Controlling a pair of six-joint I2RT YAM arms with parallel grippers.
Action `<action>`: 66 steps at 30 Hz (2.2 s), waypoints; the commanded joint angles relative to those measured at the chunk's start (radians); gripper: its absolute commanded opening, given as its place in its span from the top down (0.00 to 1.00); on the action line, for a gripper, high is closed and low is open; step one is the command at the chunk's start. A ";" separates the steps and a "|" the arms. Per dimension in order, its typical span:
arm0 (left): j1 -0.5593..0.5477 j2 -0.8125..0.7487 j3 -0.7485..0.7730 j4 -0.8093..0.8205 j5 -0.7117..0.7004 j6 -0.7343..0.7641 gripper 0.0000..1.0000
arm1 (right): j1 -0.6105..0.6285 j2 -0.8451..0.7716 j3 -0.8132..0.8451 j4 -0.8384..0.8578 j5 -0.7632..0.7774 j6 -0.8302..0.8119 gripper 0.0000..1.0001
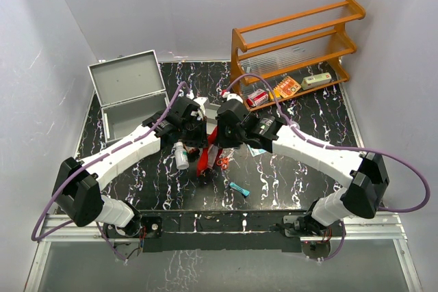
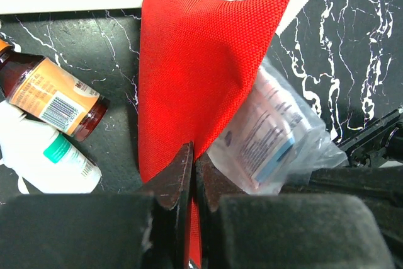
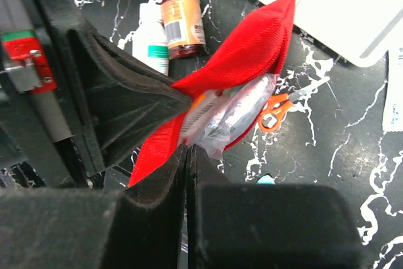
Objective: Organize the medicine kit
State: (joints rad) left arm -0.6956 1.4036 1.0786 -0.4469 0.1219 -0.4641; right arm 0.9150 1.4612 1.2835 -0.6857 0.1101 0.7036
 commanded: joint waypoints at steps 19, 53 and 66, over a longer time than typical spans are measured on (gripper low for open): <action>0.003 -0.017 -0.011 0.025 0.039 -0.036 1.00 | 0.007 -0.067 -0.154 0.153 0.147 0.087 0.76; 0.003 0.010 0.025 -0.005 0.032 -0.073 1.00 | 0.015 0.005 -0.168 0.199 -0.014 0.155 1.00; 0.006 0.080 0.158 -0.194 0.009 -0.268 1.00 | 0.139 -0.100 -0.250 0.332 0.306 0.228 1.00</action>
State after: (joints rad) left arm -0.6956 1.4960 1.1870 -0.5659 0.1394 -0.6613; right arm 1.0214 1.3937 1.0206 -0.4313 0.2882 0.9180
